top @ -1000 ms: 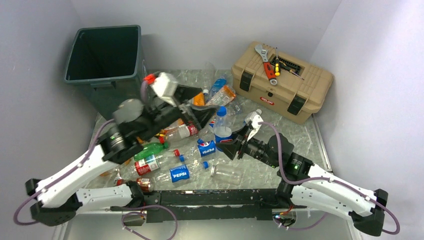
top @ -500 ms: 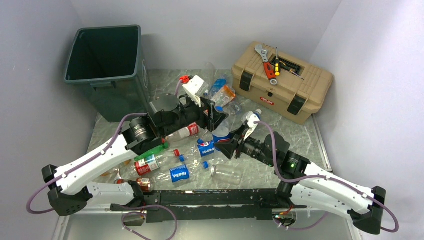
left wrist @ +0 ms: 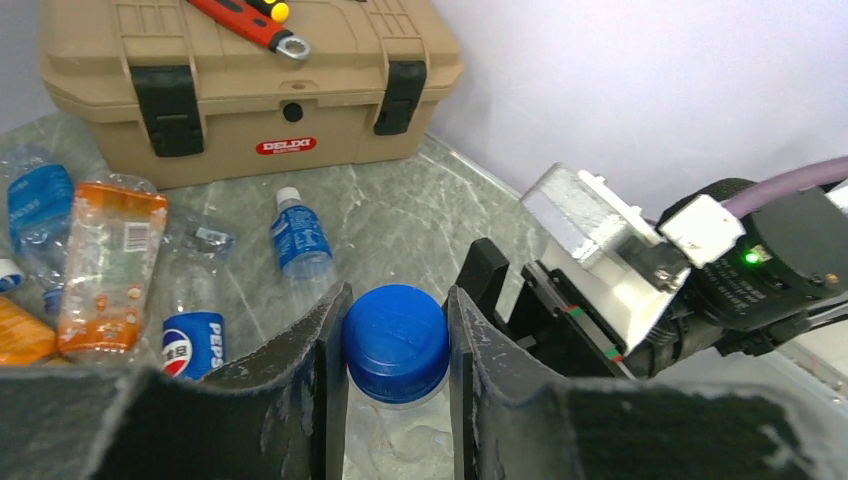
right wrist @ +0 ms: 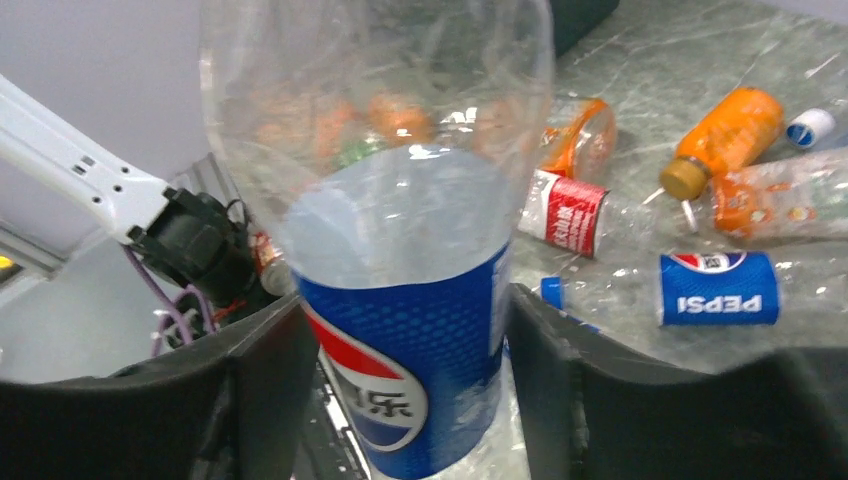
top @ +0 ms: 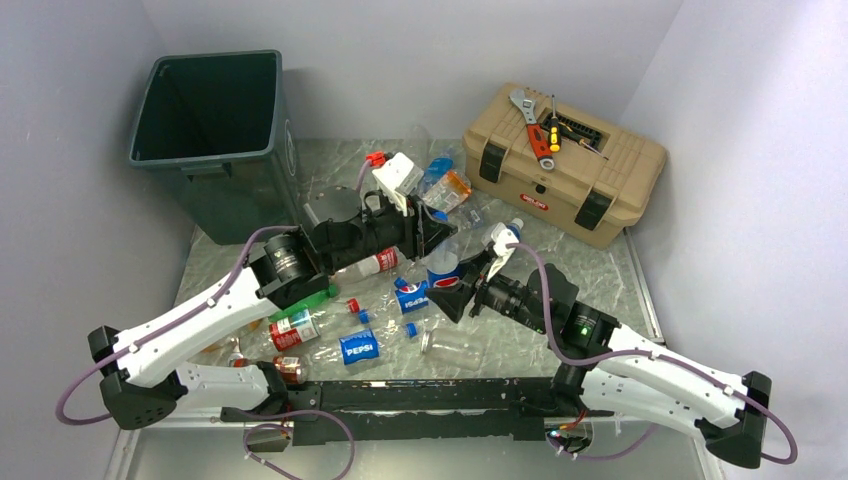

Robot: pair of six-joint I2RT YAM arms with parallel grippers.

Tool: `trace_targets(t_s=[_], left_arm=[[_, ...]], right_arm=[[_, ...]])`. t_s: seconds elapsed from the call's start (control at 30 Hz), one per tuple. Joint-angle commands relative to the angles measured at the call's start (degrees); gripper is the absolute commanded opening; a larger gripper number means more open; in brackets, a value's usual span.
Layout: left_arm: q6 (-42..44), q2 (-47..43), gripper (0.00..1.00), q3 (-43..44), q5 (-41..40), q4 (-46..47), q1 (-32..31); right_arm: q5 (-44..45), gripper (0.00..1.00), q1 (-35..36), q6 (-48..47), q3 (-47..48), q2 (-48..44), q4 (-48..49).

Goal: Put the plastic bottles in the bin
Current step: Pick up the plastic bottle at the center of the board, then place the plastic bottle in the trash bin.

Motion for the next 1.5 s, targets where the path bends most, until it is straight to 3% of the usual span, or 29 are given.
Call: trace_targets(t_s=[0.0, 0.03, 0.07, 0.23, 0.4, 0.63, 0.77, 0.97, 1.03, 1.17, 1.47], left_arm=[[2.4, -0.1, 0.00, 1.6, 0.9, 0.3, 0.0], [2.6, -0.4, 0.00, 1.7, 0.5, 0.2, 0.0], [2.9, -0.8, 0.00, 1.6, -0.3, 0.1, 0.0], [9.0, -3.4, 0.00, 5.3, -7.2, -3.2, 0.0], [23.1, -6.0, 0.00, 13.2, -17.5, -2.8, 0.0], [44.1, -4.3, 0.00, 24.6, -29.6, 7.3, 0.0], [60.0, -2.0, 0.00, 26.9, -36.0, 20.9, 0.1], [72.9, 3.2, 0.00, 32.5, -37.8, 31.6, 1.3], [69.0, 6.5, 0.00, 38.3, -37.7, 24.0, 5.1], [49.6, 13.8, 0.00, 50.5, -31.9, 2.4, 21.2], [30.8, 20.2, 0.00, 50.2, -25.5, -1.3, 42.5]], right_arm=[[-0.2, 0.84, 0.1, 1.3, 2.0, -0.9, 1.4], [-0.1, 0.98, 0.1, 2.0, 2.2, -1.3, 0.9], [0.3, 1.00, 0.1, 2.5, 2.6, -1.6, 0.0], [3.2, 1.00, 0.1, 4.7, 6.4, -5.0, -7.2], [11.0, 1.00, 0.1, 8.2, 8.3, -11.8, -14.9], [15.9, 1.00, 0.1, 10.0, -1.3, -23.6, -14.4], [17.9, 1.00, 0.1, 12.7, -5.9, -27.7, -13.9], [17.6, 1.00, 0.1, 14.5, -9.2, -29.9, -15.2], [16.6, 1.00, 0.1, 14.0, -9.1, -29.6, -16.2], [16.0, 1.00, 0.1, 13.2, -7.4, -28.3, -18.2], [16.6, 1.00, 0.1, 12.5, -5.9, -30.7, -21.5]])
